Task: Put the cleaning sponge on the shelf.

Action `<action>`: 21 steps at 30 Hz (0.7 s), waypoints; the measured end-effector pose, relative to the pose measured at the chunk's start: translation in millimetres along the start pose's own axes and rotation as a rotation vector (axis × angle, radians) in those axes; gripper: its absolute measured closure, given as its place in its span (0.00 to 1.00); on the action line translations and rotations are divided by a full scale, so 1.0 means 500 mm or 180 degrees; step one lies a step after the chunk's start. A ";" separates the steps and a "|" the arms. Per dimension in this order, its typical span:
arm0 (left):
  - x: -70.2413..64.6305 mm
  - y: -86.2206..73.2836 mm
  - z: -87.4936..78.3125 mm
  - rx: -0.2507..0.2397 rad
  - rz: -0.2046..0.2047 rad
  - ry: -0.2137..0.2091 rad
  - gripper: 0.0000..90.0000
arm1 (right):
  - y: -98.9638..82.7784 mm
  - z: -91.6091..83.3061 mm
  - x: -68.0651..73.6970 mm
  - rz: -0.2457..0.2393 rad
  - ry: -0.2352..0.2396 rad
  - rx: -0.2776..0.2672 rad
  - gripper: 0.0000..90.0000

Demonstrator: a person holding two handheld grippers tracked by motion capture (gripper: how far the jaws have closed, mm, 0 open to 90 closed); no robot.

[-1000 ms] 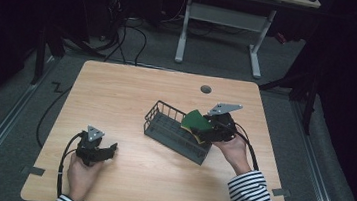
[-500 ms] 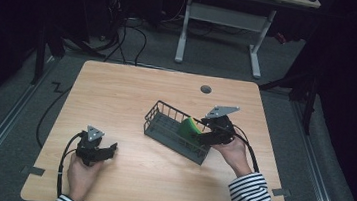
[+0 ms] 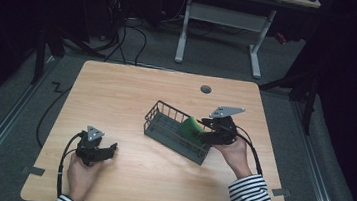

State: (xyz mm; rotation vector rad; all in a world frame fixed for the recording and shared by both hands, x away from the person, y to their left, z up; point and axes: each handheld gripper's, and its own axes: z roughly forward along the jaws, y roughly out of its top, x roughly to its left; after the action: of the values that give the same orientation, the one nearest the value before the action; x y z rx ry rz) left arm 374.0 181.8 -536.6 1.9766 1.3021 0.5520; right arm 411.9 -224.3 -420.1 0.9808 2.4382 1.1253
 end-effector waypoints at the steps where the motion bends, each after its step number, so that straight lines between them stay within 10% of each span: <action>1: 0.000 0.000 0.000 0.0000 0.0000 -0.0001 0.32 | -0.001 -0.007 0.000 0.0011 -0.0026 -0.0039 0.39; 21: 0.000 0.000 0.000 0.0000 -0.0002 -0.0007 0.32 | -0.030 -0.137 -0.014 0.0398 -0.0414 -0.0463 0.40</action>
State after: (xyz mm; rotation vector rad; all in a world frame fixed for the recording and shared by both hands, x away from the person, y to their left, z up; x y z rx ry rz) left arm 374.0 182.0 -536.6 1.9764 1.3012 0.5494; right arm 375.8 -274.4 -386.6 1.1353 2.1866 1.2195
